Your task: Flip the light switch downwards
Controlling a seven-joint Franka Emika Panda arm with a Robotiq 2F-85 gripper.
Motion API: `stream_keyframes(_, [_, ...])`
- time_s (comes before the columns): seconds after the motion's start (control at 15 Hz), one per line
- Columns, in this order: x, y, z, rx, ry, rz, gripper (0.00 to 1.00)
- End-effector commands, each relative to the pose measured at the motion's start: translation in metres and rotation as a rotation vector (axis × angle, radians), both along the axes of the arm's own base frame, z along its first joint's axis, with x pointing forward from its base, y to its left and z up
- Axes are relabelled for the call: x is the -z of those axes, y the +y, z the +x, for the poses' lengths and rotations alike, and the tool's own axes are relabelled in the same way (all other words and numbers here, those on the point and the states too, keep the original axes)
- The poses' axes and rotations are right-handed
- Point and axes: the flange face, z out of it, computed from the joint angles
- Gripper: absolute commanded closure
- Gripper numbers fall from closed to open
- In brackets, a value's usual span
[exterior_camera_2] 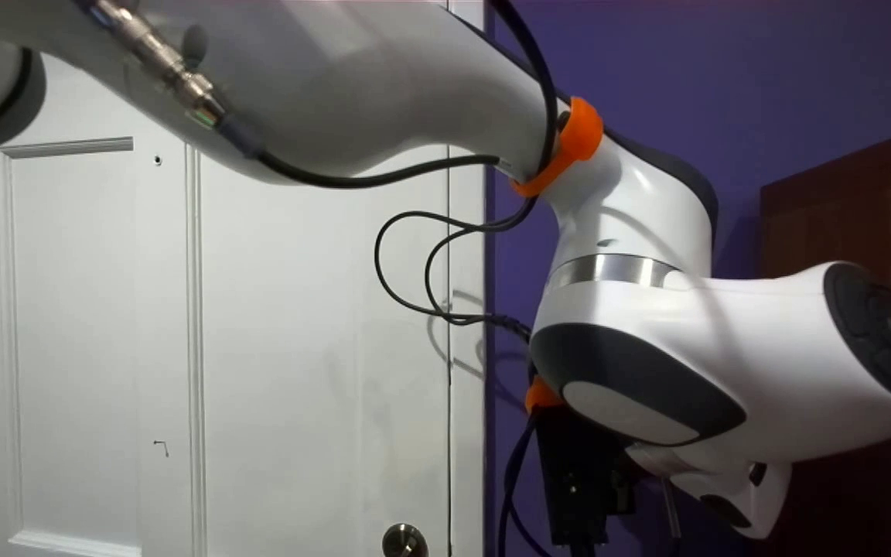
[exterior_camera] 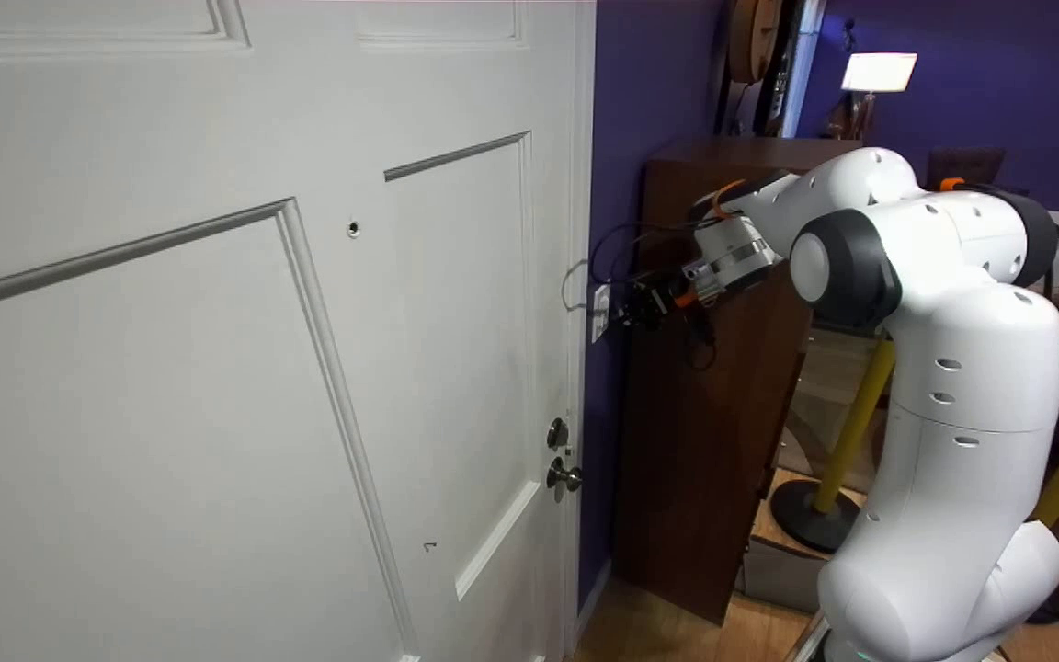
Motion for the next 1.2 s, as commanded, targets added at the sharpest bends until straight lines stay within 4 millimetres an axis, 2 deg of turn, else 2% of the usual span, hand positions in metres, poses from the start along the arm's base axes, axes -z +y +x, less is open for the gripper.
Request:
stream_keyframes(0.0, [0.0, -0.002, 0.012, 0.003, -0.02, 0.045, 1.0])
stream_keyframes(0.33, [0.002, 0.002, 0.021, 0.008, -0.037, 0.049, 1.0])
stream_keyframes(0.67, [0.004, 0.001, 0.022, 0.008, -0.034, 0.049, 1.0])
stream_keyframes(1.13, [0.007, 0.012, 0.027, -0.012, -0.041, 0.074, 1.0])
